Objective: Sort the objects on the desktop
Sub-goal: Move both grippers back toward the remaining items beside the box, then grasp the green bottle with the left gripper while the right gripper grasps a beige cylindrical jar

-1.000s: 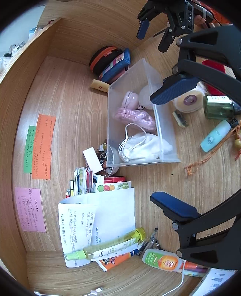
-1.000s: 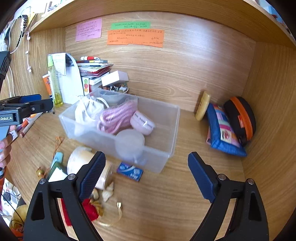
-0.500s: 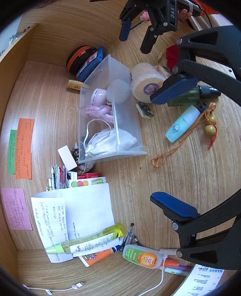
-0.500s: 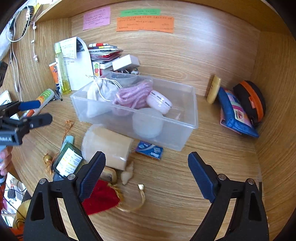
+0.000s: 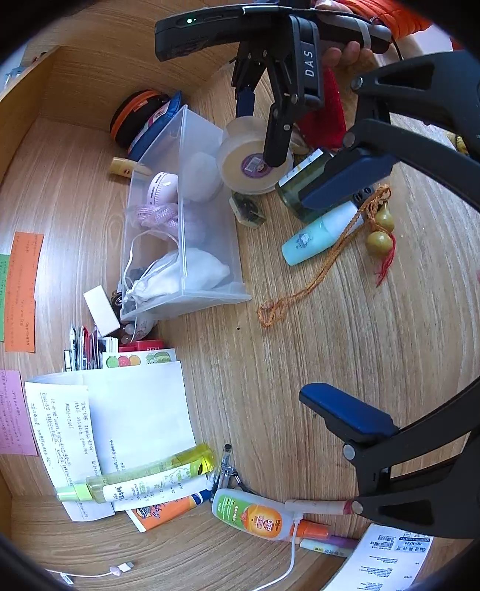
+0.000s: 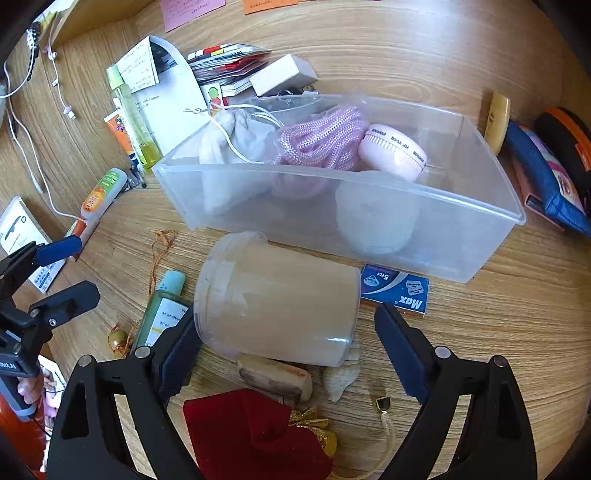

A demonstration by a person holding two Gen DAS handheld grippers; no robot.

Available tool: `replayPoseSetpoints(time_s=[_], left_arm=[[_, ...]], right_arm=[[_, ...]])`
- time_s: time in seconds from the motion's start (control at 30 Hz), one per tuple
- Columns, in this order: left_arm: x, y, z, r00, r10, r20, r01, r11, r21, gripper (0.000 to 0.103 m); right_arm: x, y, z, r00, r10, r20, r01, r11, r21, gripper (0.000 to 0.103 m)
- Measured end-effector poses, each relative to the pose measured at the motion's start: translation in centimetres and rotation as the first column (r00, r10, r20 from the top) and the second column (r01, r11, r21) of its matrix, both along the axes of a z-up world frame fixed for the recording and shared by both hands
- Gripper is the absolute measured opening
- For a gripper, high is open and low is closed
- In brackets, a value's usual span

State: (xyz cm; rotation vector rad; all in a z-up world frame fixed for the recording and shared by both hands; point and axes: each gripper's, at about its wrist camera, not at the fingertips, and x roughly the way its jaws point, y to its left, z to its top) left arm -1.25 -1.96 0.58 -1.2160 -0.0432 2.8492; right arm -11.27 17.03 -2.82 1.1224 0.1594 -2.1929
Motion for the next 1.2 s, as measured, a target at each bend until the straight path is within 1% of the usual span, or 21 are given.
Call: replayPoseSetpoints(time_s=[0.07,0.1,0.17,0.33,0.47,0.53,0.67,0.73,0.8,0.9,0.93,0.97,1.0,1.1,1.13,1.17,1.2], left_arm=[[-0.2,0.6,-0.2,1.0,-0.018,0.005,0.018,1.0,0.003,0.096],[-0.3,0.9,-0.3,1.0,-0.027,0.009,0.027,1.0,0.005,0.096],[-0.4,1.6,-0.4,0.999,-0.048,0.016,0.048,0.999,0.008,0.096],[-0.5,3.6,-0.7,0.993,-0.119,0.023,0.119,0.993,0.005,0.096],[-1.4,5.4,-1.2,0.985,-0.164,0.049,0.164,0.986,-0.011,0.096],[-2.0,6.3,-1.7,0.978,-0.198,0.069,0.2,0.98,-0.015,0.096],[-3.2,7.6,-2.8,0.968,-0.229,0.106,0.234,0.971,-0.039,0.096],[-3.6,7.7,-3.3,0.962,-0.245,0.117,0.25,0.968,-0.025,0.096],[-3.8,7.6,-3.5,0.962,-0.251,0.11,0.254,0.967,-0.011,0.096],[-3.8,7.3,-3.3,0.965,-0.251,0.078,0.253,0.967,-0.008,0.096],[-3.7,7.2,-3.2,0.965,-0.254,0.068,0.255,0.967,-0.009,0.095],[-3.7,7.1,-3.1,0.965,-0.256,0.06,0.258,0.966,-0.012,0.091],[-3.6,7.1,-3.0,0.964,-0.26,0.055,0.261,0.965,-0.016,0.084],[-3.8,7.1,-3.3,0.961,-0.268,0.069,0.27,0.963,-0.022,0.076],[-3.8,7.1,-3.4,0.963,-0.261,0.07,0.264,0.964,-0.027,0.073],[-3.8,7.2,-3.4,0.966,-0.25,0.062,0.253,0.967,-0.045,0.066],[-3.7,7.1,-3.3,0.967,-0.247,0.061,0.25,0.967,-0.046,0.064]], right_arm=[[0.0,0.5,0.2,1.0,0.011,0.004,-0.011,0.999,-0.039,0.077],[0.0,0.6,0.3,1.0,0.016,0.003,-0.016,0.999,-0.044,0.069],[-0.1,0.9,0.5,1.0,0.004,-0.006,-0.004,0.999,-0.038,0.069],[-0.6,2.2,0.6,1.0,-0.009,0.007,0.009,0.997,-0.074,0.068],[-0.4,3.1,1.5,0.999,-0.029,-0.037,0.026,0.996,-0.082,0.066],[-0.2,3.3,2.0,0.998,-0.026,-0.06,0.022,0.997,-0.073,0.065],[0.3,3.7,2.2,0.996,-0.015,-0.083,0.01,0.998,-0.054,0.065],[0.4,4.0,2.2,0.995,-0.021,-0.099,0.016,0.999,-0.046,0.064],[0.1,4.4,2.1,0.995,-0.033,-0.097,0.028,0.999,-0.047,0.064],[-0.3,5.0,2.0,0.996,-0.047,-0.08,0.042,0.997,-0.058,0.065],[-0.2,5.0,2.0,0.995,-0.049,-0.083,0.045,0.998,-0.053,0.065],[-0.2,4.9,2.0,0.995,-0.044,-0.089,0.04,0.998,-0.047,0.065],[0.0,4.8,2.0,0.995,-0.04,-0.092,0.037,0.999,-0.04,0.065],[0.3,4.3,1.9,0.994,-0.031,-0.105,0.029,0.999,-0.012,0.065],[0.5,4.1,1.8,0.993,-0.029,-0.112,0.029,1.0,-0.001,0.067],[0.6,4.1,1.7,0.993,-0.025,-0.117,0.026,1.0,0.007,0.067],[0.7,4.0,1.6,0.992,-0.025,-0.122,0.027,1.0,0.013,0.067]])
